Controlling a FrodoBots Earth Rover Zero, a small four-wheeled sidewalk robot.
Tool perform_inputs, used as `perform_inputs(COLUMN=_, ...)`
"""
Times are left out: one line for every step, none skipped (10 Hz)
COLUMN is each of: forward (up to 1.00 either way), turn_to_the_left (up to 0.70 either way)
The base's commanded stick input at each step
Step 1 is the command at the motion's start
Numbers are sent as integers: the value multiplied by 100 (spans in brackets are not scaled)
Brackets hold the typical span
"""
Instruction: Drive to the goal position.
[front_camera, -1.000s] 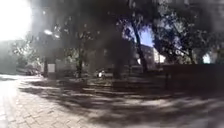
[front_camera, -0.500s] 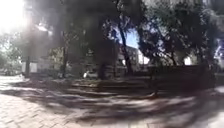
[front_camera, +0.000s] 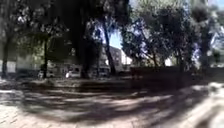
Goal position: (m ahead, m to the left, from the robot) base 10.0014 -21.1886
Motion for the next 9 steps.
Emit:
perform_inputs(forward=0, turn_to_the_left=-70)
perform_inputs(forward=0, turn_to_the_left=-70)
perform_inputs(forward=0, turn_to_the_left=-70)
perform_inputs(forward=0, turn_to_the_left=-70)
perform_inputs(forward=0, turn_to_the_left=-70)
perform_inputs(forward=44, turn_to_the_left=-48)
perform_inputs(forward=77, turn_to_the_left=-35)
perform_inputs(forward=85, turn_to_the_left=-34)
perform_inputs(forward=95, turn_to_the_left=-38)
